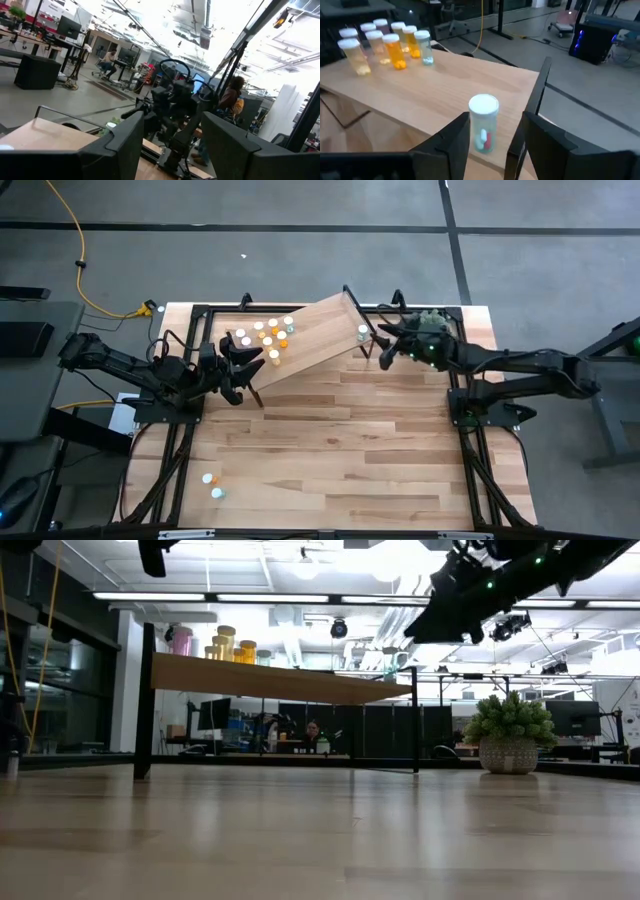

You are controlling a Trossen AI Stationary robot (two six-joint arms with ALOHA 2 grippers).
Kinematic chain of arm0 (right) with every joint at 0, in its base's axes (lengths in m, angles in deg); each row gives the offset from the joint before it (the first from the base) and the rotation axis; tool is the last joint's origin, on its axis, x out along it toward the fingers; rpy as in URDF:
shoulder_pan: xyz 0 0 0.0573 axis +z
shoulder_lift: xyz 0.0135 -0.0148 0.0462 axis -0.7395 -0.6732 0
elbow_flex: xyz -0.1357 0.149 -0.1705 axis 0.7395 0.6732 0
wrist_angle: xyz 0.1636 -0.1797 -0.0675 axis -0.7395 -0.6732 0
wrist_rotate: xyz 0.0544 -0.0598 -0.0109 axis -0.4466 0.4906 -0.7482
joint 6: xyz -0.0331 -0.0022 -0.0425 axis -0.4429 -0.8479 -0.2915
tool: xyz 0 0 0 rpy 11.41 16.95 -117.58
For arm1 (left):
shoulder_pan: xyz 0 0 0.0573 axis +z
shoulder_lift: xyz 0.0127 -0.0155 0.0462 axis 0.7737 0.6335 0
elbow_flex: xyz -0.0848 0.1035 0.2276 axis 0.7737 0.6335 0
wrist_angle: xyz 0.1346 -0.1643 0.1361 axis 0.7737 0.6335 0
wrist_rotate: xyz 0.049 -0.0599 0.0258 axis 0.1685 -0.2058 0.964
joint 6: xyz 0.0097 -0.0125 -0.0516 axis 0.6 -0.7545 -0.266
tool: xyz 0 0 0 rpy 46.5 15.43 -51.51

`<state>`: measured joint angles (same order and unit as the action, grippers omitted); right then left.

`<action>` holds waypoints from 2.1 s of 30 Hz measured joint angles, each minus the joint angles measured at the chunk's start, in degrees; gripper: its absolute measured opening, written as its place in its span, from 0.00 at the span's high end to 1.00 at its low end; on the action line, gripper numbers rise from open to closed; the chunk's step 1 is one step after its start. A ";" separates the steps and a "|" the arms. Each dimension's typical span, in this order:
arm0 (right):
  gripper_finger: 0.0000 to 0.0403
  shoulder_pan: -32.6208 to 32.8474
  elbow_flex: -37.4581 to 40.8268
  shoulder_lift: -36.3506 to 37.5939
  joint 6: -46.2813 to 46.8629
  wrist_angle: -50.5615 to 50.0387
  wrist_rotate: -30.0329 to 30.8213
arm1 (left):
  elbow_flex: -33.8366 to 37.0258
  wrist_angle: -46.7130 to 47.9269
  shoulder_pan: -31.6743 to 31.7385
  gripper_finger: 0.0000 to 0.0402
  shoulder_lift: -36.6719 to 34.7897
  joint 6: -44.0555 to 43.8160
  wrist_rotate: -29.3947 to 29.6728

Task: Pick and place medicine bottles onto shelf by color
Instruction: Put the right blue pill bottle on the shelf aligned with the other blue pill bottle

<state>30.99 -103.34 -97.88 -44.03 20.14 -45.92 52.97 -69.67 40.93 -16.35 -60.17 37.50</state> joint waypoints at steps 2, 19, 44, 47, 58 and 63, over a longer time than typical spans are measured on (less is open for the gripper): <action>0.58 -0.17 -0.22 -1.81 -1.26 0.47 0.16 | 0.00 -0.02 0.00 0.53 0.00 0.04 0.00; 0.58 -0.22 -1.05 -9.24 -2.86 4.45 1.78 | -0.02 -0.02 0.02 0.53 0.00 0.07 0.17; 0.58 -2.58 -1.09 -13.67 -2.92 12.82 -2.57 | 0.00 0.00 0.02 0.53 0.02 0.04 -0.02; 0.58 -2.57 -1.09 -13.66 -2.92 13.07 -2.59 | 0.00 -0.02 0.02 0.53 0.01 -0.01 -0.02; 0.58 -2.58 -1.09 -13.67 -1.24 12.93 -2.59 | 0.00 -0.02 0.02 0.53 0.02 -0.09 -0.04; 0.58 -2.58 -1.09 -13.66 -1.25 12.93 -2.59 | 0.00 -0.02 0.02 0.53 0.02 -0.09 -0.04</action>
<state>28.42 -104.43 -111.54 -45.28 33.07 -48.51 52.97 -69.69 40.95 -16.33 -60.26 37.46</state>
